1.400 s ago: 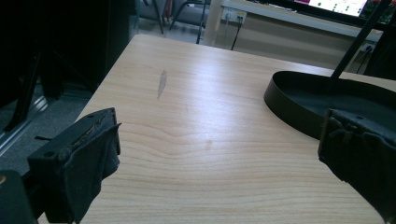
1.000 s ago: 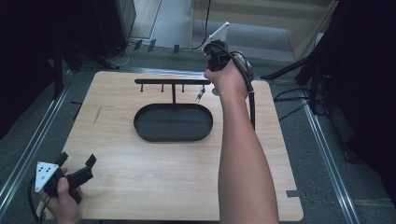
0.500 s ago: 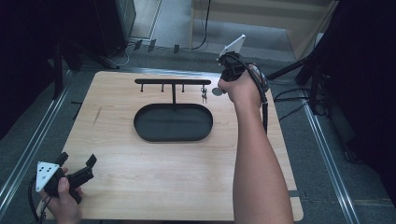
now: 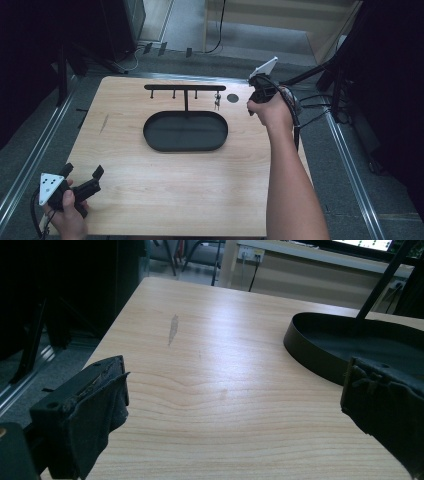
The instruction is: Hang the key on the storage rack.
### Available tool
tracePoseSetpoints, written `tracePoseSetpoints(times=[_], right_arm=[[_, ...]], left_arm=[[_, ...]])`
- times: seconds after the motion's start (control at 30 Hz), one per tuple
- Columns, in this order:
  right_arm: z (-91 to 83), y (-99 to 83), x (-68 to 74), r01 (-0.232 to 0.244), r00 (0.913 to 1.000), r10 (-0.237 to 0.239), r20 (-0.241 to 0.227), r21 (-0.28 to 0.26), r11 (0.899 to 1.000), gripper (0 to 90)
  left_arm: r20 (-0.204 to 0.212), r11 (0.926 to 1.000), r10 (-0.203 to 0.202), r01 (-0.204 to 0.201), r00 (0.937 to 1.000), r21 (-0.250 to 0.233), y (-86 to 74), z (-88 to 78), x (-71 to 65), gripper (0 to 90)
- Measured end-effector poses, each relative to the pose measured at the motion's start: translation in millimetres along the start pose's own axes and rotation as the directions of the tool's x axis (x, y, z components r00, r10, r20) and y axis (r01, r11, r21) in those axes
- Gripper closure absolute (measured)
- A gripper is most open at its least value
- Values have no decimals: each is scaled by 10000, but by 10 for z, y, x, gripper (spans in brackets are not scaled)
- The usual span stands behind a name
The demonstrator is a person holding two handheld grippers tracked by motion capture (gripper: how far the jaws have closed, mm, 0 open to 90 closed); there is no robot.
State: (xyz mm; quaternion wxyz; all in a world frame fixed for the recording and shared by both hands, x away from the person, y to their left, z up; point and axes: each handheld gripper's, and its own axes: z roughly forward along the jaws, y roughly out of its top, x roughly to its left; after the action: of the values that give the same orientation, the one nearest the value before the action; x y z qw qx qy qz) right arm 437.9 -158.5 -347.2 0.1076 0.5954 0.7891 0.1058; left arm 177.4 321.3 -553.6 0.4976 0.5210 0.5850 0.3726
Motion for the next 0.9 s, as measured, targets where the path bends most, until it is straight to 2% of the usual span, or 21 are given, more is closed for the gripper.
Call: tracePoseSetpoints(times=[0.17,0.23,0.33,0.47,0.53,0.57,0.6,0.63,0.77,0.9], right_arm=[[101,-106,-111,-225,9996,228,-156,204,9995,671],[147,-150,-154,-357,9987,368,-349,309,9989,630],[215,-220,-207,-540,9980,553,-304,422,9976,534],[316,-306,-260,-838,9960,861,-246,816,9931,279],[363,-353,-289,-1061,9929,1104,-436,911,9902,124],[370,-363,-291,-1099,9922,1149,-491,950,9894,99],[385,-389,-293,-1086,9923,1138,-481,986,9892,37],[392,-407,-291,-962,9943,1000,-359,941,9909,0],[402,-487,-328,-1113,9935,1126,-148,699,9913,0],[436,-586,-385,-1286,9905,1314,-393,682,9894,0]], left_arm=[[-10,10000,-11,11,10000,0,0,1,-3,0],[-12,10000,15,-15,10000,11,0,-1,-1,0],[-13,10000,22,-22,10000,12,-1,0,-3,0],[-16,10000,22,-22,10000,12,-1,0,-3,0],[-19,10000,25,-25,10000,17,0,0,-3,0],[-19,10000,28,-28,10000,14,0,0,-4,0],[-16,10000,26,-25,10000,12,-1,0,-4,0],[-19,10000,17,-17,10000,16,0,0,-3,0],[-29,10000,34,-34,10000,20,0,0,-5,0],[-28,10000,34,-34,10000,20,0,0,-4,0]])
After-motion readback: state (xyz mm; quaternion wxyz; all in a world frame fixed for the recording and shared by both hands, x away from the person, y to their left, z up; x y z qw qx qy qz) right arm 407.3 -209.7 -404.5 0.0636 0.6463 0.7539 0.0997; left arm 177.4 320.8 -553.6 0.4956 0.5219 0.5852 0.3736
